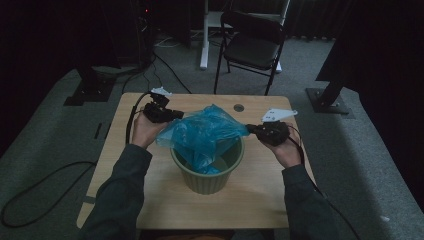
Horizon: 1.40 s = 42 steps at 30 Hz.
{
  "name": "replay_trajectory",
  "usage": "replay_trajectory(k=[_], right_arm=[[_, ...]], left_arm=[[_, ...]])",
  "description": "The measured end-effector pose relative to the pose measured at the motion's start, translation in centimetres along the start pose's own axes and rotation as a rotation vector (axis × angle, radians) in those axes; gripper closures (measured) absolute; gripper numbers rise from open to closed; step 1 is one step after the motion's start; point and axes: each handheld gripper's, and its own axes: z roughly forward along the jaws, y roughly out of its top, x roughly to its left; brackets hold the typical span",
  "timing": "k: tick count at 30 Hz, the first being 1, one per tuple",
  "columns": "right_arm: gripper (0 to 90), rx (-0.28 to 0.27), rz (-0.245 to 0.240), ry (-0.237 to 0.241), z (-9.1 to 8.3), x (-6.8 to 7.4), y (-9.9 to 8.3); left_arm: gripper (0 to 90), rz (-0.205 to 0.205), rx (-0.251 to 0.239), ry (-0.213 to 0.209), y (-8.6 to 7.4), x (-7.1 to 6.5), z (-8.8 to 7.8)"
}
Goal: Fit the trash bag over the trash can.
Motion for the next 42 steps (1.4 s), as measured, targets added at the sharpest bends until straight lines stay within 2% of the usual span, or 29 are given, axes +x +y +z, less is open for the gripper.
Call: replay_trajectory(k=[3,4,16,19,25,27,31,37,42], right_arm=[[90.0,0.0,0.003,0.0,0.0,0.0,-0.1],[90.0,0.006,0.008,-0.001,0.0,0.0,-0.2],[90.0,0.045,0.017,0.023,0.5,0.7,-1.8],[90.0,0.047,0.017,0.029,0.2,0.8,-2.1],[90.0,0.039,0.011,0.046,-0.3,1.3,-2.4],[90.0,0.032,0.008,0.054,-0.6,1.6,-2.4],[87.4,0.023,0.0,0.066,-1.0,2.0,-2.4],[86.5,0.0,-0.006,0.089,-1.5,2.4,-2.2],[85.4,0.003,-0.028,0.097,-1.7,3.0,-2.2]], left_arm=[[87.0,-0.017,-0.001,-0.013,-0.4,0.3,0.2],[87.0,-0.04,0.005,-0.031,-1.1,0.7,0.5],[86.3,-0.084,0.024,-0.069,-3.5,1.4,0.9],[85.7,-0.101,-0.003,-0.083,-4.2,1.5,0.3],[84.9,-0.107,-0.04,-0.113,-5.0,1.2,-0.8],[83.5,-0.111,-0.074,-0.137,-5.6,0.8,-1.6],[79.9,-0.098,-0.097,-0.133,-6.2,0.1,-2.7],[78.0,-0.067,-0.106,-0.139,-7.1,-1.2,-3.4],[75.1,-0.06,-0.108,-0.143,-7.7,-1.9,-3.9]])
